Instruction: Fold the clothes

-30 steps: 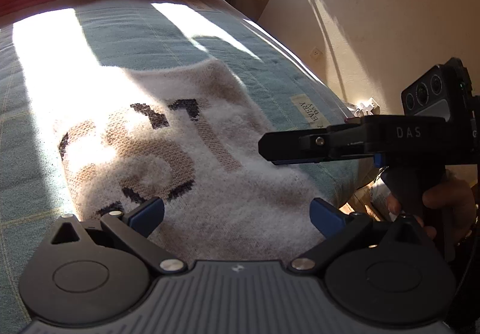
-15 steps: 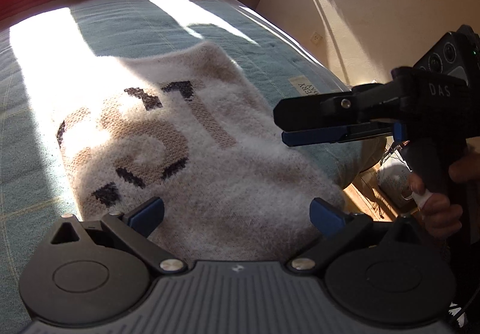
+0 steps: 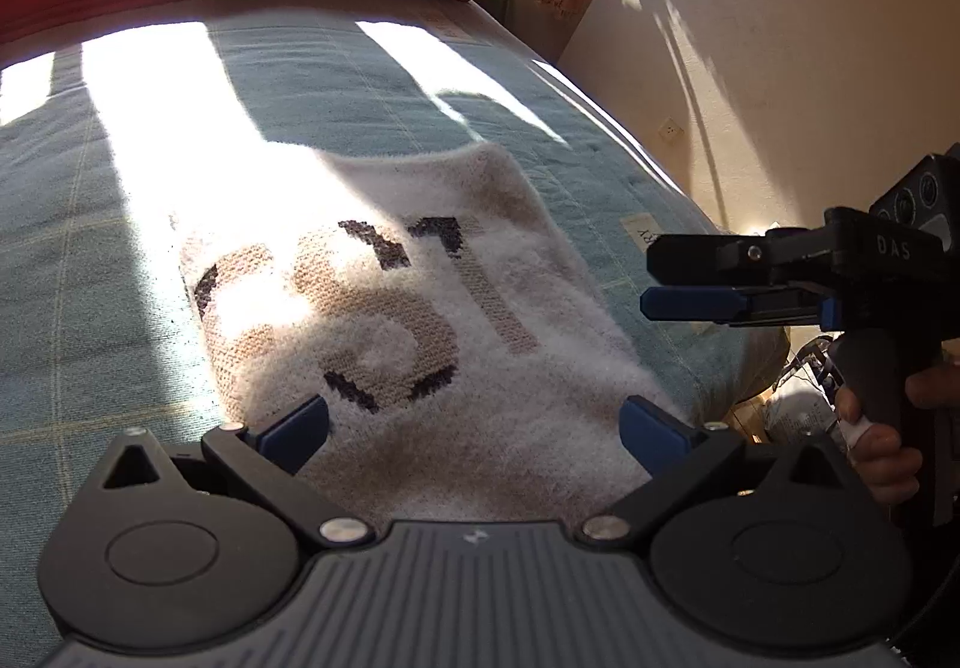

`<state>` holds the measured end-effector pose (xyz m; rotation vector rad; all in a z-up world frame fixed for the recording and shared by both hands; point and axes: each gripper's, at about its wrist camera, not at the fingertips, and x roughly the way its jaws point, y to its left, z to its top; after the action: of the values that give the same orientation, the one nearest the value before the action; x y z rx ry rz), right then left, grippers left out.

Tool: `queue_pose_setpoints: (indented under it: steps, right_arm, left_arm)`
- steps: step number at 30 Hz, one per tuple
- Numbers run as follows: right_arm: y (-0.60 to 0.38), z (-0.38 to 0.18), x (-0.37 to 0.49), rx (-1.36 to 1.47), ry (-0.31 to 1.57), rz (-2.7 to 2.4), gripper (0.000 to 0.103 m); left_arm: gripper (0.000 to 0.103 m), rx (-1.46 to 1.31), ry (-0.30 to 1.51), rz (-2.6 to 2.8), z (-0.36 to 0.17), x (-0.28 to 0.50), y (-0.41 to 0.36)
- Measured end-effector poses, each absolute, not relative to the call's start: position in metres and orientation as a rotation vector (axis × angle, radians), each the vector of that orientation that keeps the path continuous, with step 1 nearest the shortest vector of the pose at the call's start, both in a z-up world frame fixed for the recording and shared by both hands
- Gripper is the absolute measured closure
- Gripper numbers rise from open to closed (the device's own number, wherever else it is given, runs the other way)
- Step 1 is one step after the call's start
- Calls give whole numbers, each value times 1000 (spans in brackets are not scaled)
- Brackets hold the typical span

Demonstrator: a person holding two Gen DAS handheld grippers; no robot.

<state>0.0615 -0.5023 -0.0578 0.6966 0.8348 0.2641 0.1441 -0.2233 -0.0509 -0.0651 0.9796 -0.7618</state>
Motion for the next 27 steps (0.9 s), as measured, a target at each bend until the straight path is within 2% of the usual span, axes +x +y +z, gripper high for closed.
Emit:
queue_pose_setpoints:
  steps: [6, 10, 16, 20, 24, 27]
  right_arm:
    - [-504, -64, 104, 699, 841, 254, 17]
    - [-496, -95, 124, 653, 968, 184, 17]
    - [-507, -116, 113, 754, 883, 239, 15]
    - [-524, -106, 108, 833, 855, 258, 15]
    - [-553, -97, 102, 844, 807, 213, 6]
    - [-572, -110, 104, 897, 826, 190, 3]
  left_arm:
    - [1, -56, 985, -756, -55, 179, -240]
    - [1, -92, 1058, -752, -82, 191, -251]
    - [1, -123, 1032, -775, -88, 193, -248]
    - [1, -150, 1012, -760, -73, 193, -236]
    - [1, -233, 933, -734, -66, 199, -204]
    - [1, -364, 988, -677, -83, 213, -180]
